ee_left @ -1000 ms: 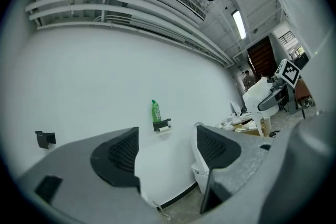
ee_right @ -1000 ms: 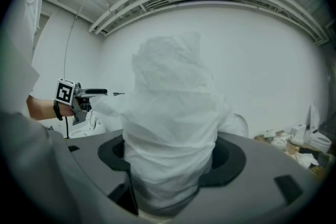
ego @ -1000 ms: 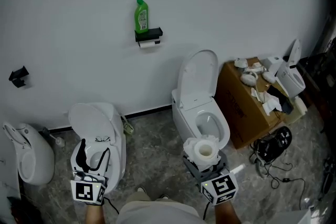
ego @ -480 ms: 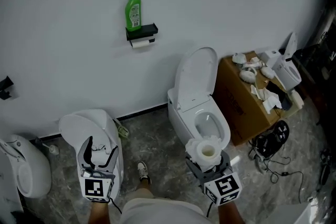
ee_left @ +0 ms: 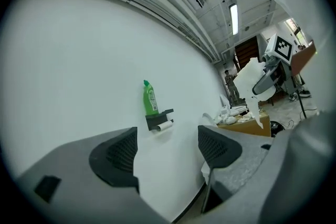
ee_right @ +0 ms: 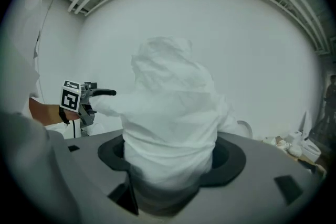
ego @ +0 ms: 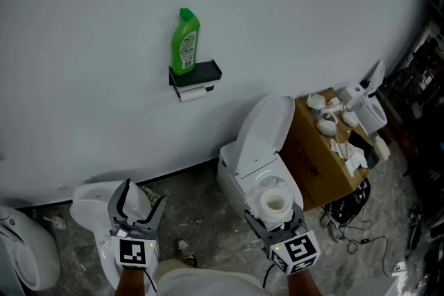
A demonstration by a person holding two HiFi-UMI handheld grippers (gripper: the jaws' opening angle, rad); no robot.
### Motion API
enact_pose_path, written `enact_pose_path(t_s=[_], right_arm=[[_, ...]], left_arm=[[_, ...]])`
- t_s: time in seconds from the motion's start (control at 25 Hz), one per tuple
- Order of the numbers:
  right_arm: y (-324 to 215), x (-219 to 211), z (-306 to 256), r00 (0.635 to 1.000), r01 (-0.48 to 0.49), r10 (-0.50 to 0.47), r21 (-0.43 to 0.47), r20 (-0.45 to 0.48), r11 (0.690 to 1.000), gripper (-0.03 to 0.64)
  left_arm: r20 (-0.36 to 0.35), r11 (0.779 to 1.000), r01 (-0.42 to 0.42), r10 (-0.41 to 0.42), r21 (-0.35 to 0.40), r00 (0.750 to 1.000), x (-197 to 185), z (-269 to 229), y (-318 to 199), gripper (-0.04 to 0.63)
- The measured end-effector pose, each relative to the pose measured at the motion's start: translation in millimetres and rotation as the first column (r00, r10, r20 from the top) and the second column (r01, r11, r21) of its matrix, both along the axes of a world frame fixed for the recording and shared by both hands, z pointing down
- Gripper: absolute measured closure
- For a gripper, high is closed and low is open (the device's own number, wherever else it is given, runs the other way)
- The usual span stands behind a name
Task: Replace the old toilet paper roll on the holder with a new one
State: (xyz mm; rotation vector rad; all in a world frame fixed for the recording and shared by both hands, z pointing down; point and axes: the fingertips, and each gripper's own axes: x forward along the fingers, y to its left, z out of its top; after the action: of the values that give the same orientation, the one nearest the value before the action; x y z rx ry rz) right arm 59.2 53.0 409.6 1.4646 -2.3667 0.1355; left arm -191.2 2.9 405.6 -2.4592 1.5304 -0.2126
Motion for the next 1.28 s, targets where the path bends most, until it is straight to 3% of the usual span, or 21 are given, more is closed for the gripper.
enact_pose_path(t_s=[0.28, 0.4, 0.6, 0.88, 1.08, 1.28], right_arm=[[-49, 0, 1, 0.997, -0.076, 0.075, -0.014, -0.026, 0.997, 0.287], [-71, 9, 0, 0.996, -0.091, 0.091, -0.018, -0.014, 0.996, 0.287], [-111, 25, 11, 0.998, -0.06, 0.06, -0.01, 0.03, 0.998, 0.287], [-195, 44, 6, 0.998, 0.067, -0.066, 0.06, -0.011, 0.996, 0.287], [-238, 46, 10, 0.991, 0.131, -0.133, 0.059, 0.03, 0.99, 0.287], [-264, 47, 17, 0.982, 0.18, -0.181, 0.034, 0.048, 0.983, 0.287]], left_arm=[[-0.008, 0.997, -0.071, 0.071, -0.015, 0.997, 1, 9, -63, 0.252], [0.03, 0.994, -0.106, 0.107, -0.021, 0.994, 18, 8, -85, 0.252], [0.055, 0.996, -0.078, 0.08, -0.036, 0.995, 40, 12, -117, 0.252], [0.245, 1.0, -0.014, 0.014, -0.004, 0.969, 74, 2, -169, 0.252], [0.312, 1.0, 0.0, -0.007, 0.022, 0.95, 100, 14, -204, 0.252], [0.483, 1.0, 0.013, -0.023, 0.024, 0.875, 122, 33, -240, 0.252]])
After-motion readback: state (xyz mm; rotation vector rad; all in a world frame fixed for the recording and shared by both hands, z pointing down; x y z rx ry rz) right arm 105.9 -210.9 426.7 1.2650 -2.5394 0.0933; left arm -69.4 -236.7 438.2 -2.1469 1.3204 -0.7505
